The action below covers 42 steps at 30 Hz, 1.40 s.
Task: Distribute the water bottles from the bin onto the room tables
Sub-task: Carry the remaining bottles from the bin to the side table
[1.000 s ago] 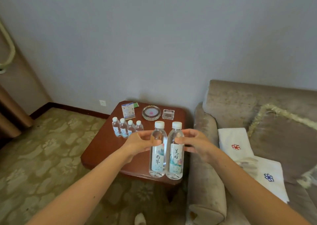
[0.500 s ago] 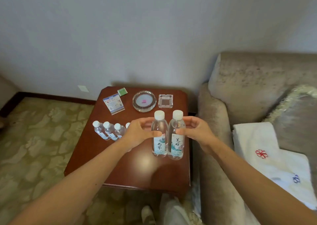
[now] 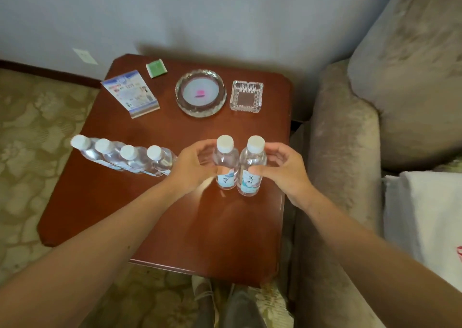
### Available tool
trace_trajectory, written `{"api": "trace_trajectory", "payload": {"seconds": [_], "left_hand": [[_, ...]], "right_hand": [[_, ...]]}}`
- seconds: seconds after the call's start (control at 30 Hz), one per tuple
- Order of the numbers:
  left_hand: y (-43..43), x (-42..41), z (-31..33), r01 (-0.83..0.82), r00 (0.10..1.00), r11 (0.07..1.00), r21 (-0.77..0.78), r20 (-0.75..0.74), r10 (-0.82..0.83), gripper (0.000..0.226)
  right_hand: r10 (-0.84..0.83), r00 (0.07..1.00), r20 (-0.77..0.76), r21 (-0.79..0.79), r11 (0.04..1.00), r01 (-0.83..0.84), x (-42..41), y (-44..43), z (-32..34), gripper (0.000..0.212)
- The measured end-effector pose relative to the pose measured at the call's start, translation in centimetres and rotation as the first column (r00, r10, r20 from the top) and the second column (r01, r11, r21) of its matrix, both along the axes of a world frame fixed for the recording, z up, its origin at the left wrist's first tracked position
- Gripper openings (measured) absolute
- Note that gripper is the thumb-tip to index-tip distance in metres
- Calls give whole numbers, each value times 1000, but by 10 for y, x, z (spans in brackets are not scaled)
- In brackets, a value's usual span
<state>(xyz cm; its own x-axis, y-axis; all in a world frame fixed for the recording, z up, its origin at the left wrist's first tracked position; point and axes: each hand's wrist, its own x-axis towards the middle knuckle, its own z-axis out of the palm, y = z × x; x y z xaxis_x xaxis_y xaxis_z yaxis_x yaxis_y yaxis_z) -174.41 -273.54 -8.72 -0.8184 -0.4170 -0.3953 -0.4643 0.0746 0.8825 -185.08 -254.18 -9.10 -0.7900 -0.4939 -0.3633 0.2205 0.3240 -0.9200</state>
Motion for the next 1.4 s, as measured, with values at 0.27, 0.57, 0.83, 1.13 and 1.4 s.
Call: {"api": "trace_trajectory", "payload": {"seconds": [0.27,0.57,0.83,1.13,1.4], "left_hand": [[-15,-12,-42,63,997,996,-55,-48,-66,65],[-24,1,-72,189,981,979,-72,-30,-192,63],[-25,1,-61,275,958,925,-264,-7,-287,57],[-41,-11,-12,472,817,521,-712,131,-561,29],[-56,-14,-3,496,735,323,-806,192,-650,31]], "right_hand": [[-53,998,-24,-72,996,51,-4,-16,-51,54],[-97,994,-58,-91,992,92,25,-21,-68,54],[-9,985,-171,92,995,26,31,-26,-56,55],[189,887,-422,336,941,-41,20,-34,-28,33],[158,897,-413,300,954,-30,25,-42,-34,28]]}}
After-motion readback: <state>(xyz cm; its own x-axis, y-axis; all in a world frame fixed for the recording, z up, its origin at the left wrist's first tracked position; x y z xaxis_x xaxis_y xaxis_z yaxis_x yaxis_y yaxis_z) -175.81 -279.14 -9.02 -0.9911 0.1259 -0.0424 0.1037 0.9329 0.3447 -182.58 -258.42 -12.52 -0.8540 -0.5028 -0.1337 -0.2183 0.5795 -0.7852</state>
